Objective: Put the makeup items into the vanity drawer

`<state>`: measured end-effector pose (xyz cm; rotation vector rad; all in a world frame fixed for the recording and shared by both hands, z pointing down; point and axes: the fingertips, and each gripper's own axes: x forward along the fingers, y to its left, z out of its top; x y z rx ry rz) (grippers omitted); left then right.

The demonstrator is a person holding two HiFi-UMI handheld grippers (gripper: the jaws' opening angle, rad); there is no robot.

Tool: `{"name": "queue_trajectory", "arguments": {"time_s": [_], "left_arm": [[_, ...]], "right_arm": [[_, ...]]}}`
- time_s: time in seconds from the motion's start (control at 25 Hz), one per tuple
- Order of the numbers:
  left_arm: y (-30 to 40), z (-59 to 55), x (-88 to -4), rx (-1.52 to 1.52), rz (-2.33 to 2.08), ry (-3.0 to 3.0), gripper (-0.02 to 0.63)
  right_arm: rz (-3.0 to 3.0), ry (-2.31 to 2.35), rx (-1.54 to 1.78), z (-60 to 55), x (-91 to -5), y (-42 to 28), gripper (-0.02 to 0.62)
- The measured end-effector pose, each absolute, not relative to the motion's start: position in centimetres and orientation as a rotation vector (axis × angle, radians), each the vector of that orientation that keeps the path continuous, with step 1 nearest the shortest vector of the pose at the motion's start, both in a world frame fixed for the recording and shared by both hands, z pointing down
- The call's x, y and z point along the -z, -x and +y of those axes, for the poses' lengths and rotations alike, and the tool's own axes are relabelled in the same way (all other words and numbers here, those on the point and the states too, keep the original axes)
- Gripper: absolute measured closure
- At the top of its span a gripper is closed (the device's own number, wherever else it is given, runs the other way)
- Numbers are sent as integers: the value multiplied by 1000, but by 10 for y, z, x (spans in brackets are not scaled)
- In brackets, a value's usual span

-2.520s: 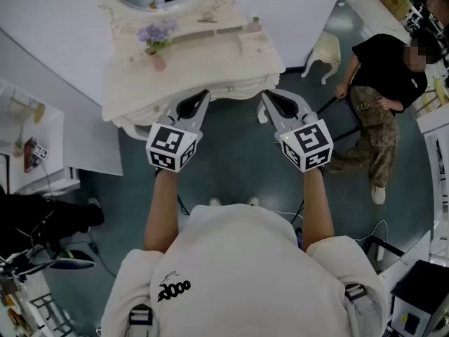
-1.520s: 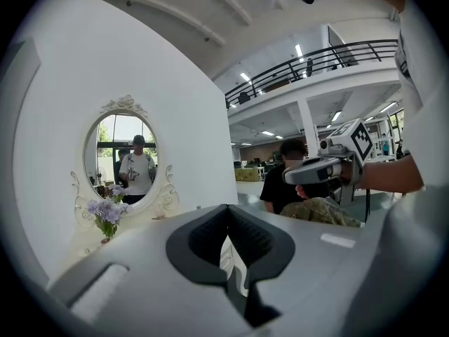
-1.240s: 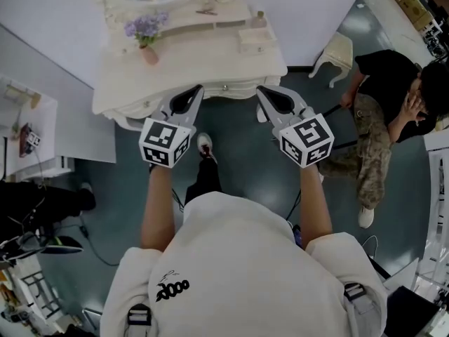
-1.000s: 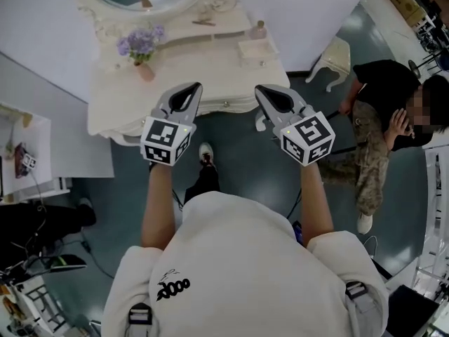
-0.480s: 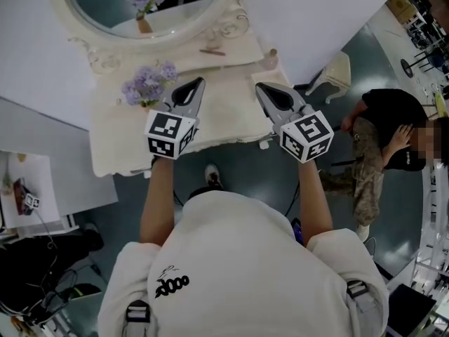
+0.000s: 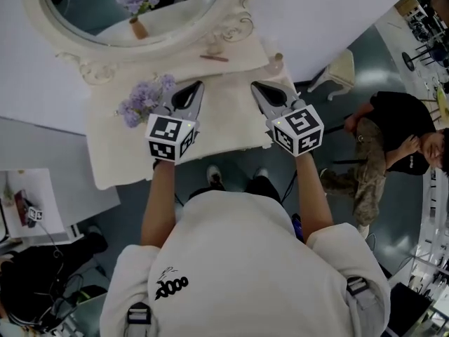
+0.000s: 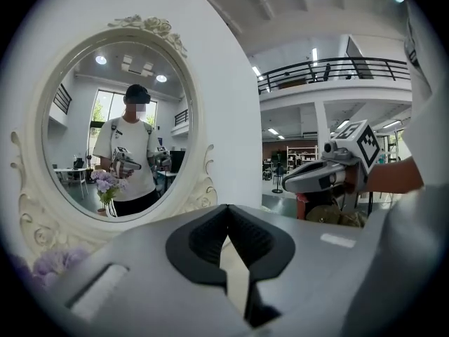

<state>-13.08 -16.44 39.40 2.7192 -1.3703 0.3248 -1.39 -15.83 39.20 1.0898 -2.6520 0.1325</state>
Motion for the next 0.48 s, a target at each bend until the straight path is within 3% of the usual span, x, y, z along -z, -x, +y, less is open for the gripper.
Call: {"name": "queue_trajectory", "arguments": {"time_s": [0.48], "left_arm": [[144,-187,-431,-402,-1621,-2463,588]], "right_arm": [[-2646,-772,-176,-246,-452,29,541]]}}
